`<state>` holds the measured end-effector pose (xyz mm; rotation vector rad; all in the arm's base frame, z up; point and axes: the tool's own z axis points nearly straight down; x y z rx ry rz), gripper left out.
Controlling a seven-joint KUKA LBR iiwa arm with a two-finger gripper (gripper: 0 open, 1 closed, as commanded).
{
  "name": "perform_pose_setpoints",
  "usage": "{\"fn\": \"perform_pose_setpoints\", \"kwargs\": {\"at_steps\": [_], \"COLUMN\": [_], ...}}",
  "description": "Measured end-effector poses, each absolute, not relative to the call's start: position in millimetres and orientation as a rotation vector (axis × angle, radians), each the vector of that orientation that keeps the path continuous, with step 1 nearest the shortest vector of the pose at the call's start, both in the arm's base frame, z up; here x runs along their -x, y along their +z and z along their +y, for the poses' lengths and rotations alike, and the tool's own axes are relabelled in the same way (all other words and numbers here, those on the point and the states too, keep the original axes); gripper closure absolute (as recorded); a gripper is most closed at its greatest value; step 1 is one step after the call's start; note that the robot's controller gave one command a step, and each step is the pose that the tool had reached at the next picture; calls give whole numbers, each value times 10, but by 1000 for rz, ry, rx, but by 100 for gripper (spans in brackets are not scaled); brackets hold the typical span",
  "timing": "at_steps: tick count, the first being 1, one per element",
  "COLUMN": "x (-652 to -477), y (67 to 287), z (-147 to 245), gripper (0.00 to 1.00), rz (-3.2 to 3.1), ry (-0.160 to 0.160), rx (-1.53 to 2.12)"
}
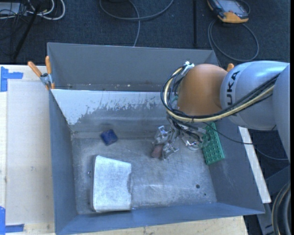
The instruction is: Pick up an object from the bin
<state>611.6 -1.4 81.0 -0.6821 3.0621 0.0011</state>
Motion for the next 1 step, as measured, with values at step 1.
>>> {"fn": "perform_pose_setpoints", "kwargs": {"at_steps": [1], "x": [-6044], "y": [2123], "z": [42], "gripper": [100], "rz": [3063], "ry": [-2], "rx": [658]}}
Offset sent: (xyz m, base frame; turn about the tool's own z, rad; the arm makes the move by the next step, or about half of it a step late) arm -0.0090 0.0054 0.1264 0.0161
